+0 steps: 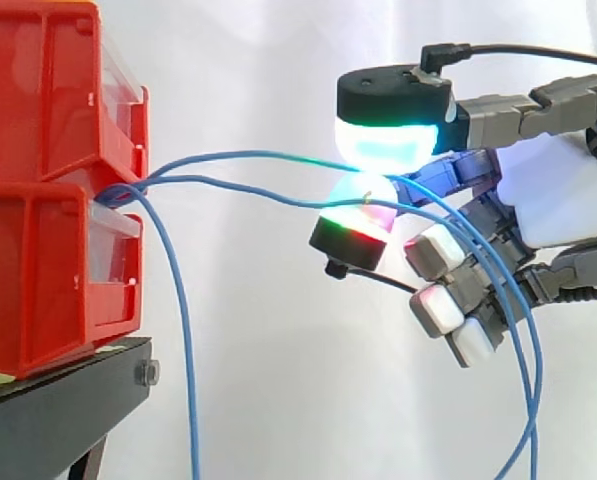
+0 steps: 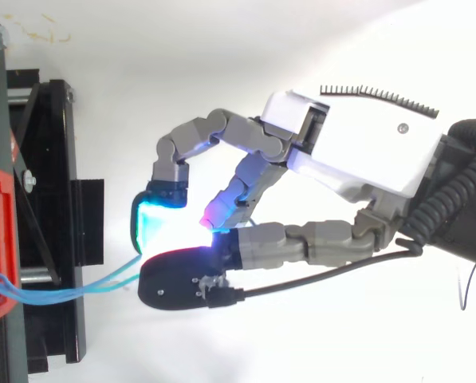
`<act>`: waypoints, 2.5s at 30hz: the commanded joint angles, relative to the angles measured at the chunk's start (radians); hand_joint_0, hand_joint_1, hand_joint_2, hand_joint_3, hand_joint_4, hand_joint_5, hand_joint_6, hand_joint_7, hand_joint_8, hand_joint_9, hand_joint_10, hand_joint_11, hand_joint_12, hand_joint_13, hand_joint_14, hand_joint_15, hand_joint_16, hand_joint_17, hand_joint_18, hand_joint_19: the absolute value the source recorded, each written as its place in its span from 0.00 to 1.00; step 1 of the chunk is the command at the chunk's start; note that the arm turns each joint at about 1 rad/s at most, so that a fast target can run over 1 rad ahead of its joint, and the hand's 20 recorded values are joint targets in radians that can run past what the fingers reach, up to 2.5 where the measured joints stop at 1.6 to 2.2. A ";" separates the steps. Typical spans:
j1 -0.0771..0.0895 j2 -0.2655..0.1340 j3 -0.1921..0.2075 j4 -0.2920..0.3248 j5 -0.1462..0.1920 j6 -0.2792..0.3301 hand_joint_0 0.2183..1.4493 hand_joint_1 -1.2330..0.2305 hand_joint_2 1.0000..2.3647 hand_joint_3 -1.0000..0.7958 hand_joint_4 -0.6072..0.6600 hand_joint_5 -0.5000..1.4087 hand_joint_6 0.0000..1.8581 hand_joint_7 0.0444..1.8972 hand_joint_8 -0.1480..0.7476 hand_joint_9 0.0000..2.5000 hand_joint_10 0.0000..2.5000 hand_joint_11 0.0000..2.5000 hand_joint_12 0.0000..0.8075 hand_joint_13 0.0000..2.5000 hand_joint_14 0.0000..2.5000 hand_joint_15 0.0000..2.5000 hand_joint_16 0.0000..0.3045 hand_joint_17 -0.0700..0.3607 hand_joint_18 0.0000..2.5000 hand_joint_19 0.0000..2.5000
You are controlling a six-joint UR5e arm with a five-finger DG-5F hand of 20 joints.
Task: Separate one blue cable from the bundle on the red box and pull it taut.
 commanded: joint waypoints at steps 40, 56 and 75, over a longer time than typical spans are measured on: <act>0.005 0.000 -0.001 -0.014 -0.002 -0.019 0.22 0.25 0.24 0.52 0.37 0.22 0.47 0.59 0.47 0.27 0.00 0.00 0.62 0.32 0.00 0.08 0.23 0.53 0.30 0.01; 0.005 0.000 -0.001 -0.014 0.000 -0.019 0.23 0.24 0.21 0.53 0.40 0.22 0.47 0.61 0.48 0.30 0.00 0.04 0.59 0.33 0.00 0.10 0.21 0.50 0.28 0.03; 0.005 0.000 -0.001 -0.014 0.000 -0.019 0.25 0.25 0.14 0.55 0.42 0.22 0.47 0.62 0.52 0.35 0.00 0.09 0.64 0.35 0.00 0.11 0.21 0.49 0.30 0.05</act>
